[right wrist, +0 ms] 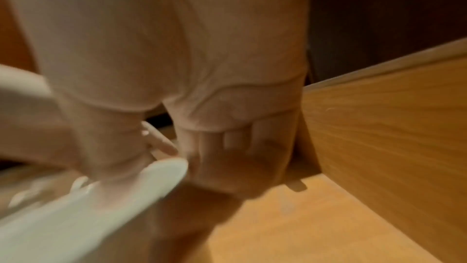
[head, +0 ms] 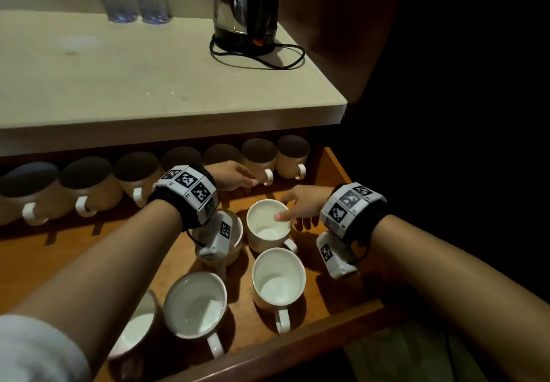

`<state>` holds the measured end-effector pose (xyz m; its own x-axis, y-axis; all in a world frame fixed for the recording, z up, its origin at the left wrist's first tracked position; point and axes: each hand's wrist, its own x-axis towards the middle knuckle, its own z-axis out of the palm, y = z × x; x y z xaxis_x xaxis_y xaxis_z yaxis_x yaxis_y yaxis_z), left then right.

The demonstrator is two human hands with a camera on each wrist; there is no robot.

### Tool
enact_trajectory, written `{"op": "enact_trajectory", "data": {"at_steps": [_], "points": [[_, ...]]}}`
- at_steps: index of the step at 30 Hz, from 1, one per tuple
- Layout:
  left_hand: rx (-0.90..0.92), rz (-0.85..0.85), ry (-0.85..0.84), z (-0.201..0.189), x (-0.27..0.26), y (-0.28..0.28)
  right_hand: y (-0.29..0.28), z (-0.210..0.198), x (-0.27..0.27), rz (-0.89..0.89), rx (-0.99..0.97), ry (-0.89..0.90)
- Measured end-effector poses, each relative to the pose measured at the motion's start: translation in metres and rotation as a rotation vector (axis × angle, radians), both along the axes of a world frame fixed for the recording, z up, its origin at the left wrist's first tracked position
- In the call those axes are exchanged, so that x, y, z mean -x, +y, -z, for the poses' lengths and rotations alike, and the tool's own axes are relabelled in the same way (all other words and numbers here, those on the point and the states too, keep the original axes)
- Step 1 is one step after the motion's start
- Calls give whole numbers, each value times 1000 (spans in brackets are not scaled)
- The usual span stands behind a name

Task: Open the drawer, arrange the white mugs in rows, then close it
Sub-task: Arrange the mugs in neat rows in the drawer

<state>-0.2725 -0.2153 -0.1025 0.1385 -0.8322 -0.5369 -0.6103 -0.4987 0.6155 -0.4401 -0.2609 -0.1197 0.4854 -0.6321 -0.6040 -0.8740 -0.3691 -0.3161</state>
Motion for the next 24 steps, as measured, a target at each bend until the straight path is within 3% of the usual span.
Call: {"op": "enact_trajectory", "data": {"at_steps": [9,20,24], "points": [[-69,48,43,5,5,18,12,4,0,73,154,4],[-4,150,84,0,33,17,-3,3,38,330,340,-75],[0,191,60,0,43,13,1,-3,49,386,260,-22]]}}
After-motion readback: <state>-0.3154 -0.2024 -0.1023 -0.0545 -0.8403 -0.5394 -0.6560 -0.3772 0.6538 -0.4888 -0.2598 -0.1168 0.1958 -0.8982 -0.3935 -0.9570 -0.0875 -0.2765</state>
